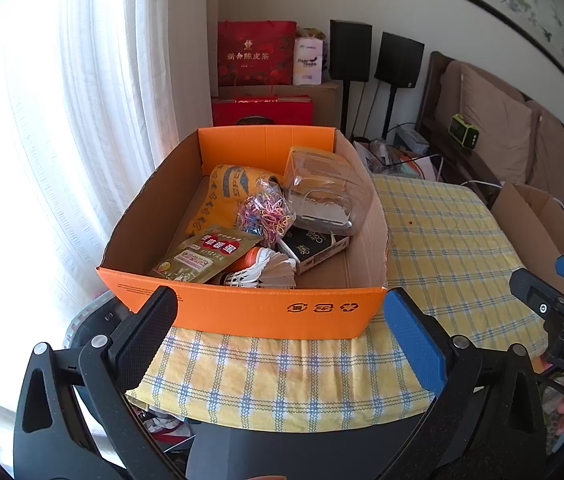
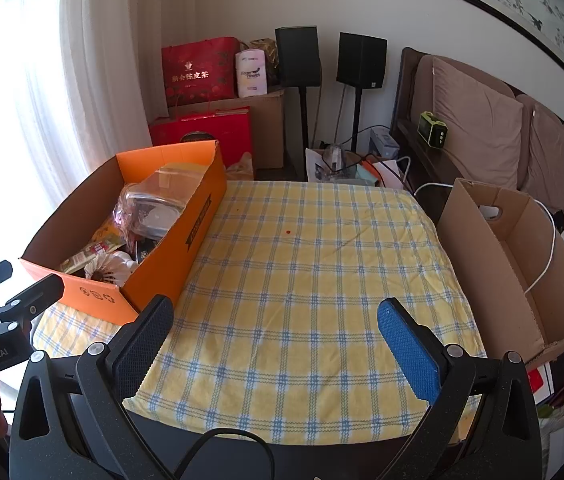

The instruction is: Organize objects

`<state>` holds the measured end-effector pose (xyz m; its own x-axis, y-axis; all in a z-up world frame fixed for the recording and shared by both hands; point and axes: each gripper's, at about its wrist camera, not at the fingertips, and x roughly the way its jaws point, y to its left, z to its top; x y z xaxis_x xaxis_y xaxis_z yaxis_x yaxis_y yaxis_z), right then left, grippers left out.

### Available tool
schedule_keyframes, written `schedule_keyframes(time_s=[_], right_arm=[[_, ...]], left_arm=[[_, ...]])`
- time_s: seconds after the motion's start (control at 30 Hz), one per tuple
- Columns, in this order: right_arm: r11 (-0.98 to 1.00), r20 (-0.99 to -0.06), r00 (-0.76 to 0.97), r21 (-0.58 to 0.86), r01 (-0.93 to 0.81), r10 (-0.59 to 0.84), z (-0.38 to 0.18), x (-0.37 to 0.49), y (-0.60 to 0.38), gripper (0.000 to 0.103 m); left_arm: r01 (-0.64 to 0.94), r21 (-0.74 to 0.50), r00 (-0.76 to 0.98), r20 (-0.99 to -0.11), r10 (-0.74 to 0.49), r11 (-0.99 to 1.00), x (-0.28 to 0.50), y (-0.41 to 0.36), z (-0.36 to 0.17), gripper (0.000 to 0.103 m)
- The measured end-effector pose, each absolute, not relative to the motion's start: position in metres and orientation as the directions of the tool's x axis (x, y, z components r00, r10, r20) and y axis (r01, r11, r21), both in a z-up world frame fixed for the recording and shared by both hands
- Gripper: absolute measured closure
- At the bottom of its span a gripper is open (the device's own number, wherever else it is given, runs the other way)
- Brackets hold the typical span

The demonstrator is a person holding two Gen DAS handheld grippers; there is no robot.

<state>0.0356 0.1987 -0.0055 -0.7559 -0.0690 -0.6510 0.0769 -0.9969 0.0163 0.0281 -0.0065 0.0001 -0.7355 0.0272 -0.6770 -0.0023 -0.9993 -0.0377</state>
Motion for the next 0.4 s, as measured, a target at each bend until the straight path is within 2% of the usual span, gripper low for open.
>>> schedule_keyframes(time_s=[0.4], right_arm=[[-0.997,-0.655,-0.752,0.021,0.076,-0.071,-0.0066,0.0360,0.1993,0.000]], left_arm=[[0.009,-0.030,-0.743,-0.669,0.013,-1.000,0.0300,-0.0060,0.0008,0.000]])
